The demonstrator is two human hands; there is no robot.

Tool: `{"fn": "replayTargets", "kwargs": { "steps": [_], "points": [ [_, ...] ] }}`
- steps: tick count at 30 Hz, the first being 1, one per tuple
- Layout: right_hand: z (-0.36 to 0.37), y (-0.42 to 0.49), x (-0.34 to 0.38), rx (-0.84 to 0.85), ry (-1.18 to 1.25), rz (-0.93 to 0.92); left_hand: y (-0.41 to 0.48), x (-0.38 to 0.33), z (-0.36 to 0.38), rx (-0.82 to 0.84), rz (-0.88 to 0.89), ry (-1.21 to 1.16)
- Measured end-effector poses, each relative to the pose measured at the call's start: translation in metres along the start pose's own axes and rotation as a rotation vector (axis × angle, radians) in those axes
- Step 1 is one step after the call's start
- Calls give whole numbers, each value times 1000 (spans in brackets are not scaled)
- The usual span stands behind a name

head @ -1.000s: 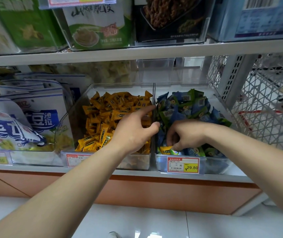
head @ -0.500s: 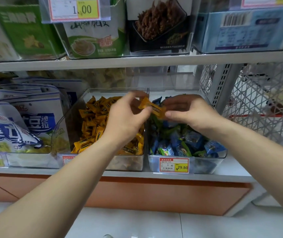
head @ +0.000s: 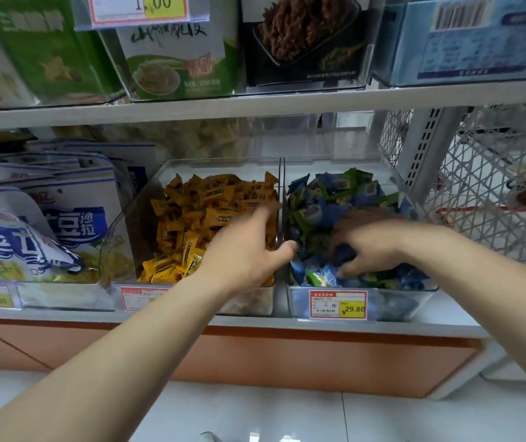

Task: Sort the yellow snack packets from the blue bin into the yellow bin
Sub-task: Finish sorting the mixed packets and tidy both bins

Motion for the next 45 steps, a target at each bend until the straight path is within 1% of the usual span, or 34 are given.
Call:
{"fn": "replayTargets", "kwargs": {
  "steps": [1, 3, 8, 13, 16, 20, 22, 25, 28, 29, 31, 33, 34, 35, 36, 37, 38, 39, 40, 41, 43, 45],
  "points": [
    [-5, -3, -4, -41, -34, 14, 0, 2, 0, -11, 3, -10],
    [-9, -5, -11, -56, -19, 52, 1, 3, -1, -28, 10, -23],
    [-7, 2, -22, 92, 38, 192, 2, 3, -3, -80, 12, -27],
    [5, 7, -20, 158, 23, 229, 1, 3, -4, -78, 20, -38],
    [4, 11, -18, 68, 39, 237, 0, 3, -5, -80, 23, -38],
    [1, 10, -14, -56, 114, 157, 1, 2, -4, -70, 12, -45],
    [-8, 5, -12, -167, 282, 80, 2, 5, -2, -54, -5, -54],
    [-38, -15, -19, -450, 599, -27, 1, 4, -3, -51, -6, -75],
    [-59, -32, -24, -668, 938, -115, -2, -8, -19, -183, 55, -70],
    [-61, -34, -22, -705, 1063, -163, -3, -14, -23, -216, 83, -84],
    [-65, -36, -12, -727, 1282, -282, -5, -25, -28, -228, 148, -180],
    [-67, -35, -1, -680, 1459, -408, -7, -30, -35, -272, 189, -268],
    [-68, -33, 2, -667, 1518, -441, -7, -27, -42, -317, 179, -290],
    [-68, -32, 0, -679, 1545, -436, -7, -20, -49, -361, 142, -305],
    [-67, -31, -6, -726, 1514, -380, -7, -7, -56, -392, 81, -310],
    [-66, -31, -15, -781, 1418, -290, -6, 7, -60, -408, 4, -287],
    [-64, -31, -21, -813, 1272, -204, -6, 21, -64, -409, -76, -225],
    [-62, -31, -22, -800, 1112, -150, -5, 32, -65, -397, -139, -145],
    [-60, -27, -18, -744, 969, -128, -5, 38, -67, -390, -173, -81],
    [-55, -20, -11, -659, 854, -137, -5, 39, -67, -391, -171, -47],
    [-42, -4, 5, -498, 594, -135, -2, 25, -61, -357, -95, -51],
    [-26, 15, 14, -347, 274, -37, 5, 11, -39, -216, -43, -64]
  ]
}}
Point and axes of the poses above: each hand's wrist, its own y-axis towards the middle knuckle, its own z-axis out of the palm, x = y × z, the point moved 9 cm from there along y, towards the middle knuckle, and after that the axes turned 11 degrees about x, right-handed, at the moved point
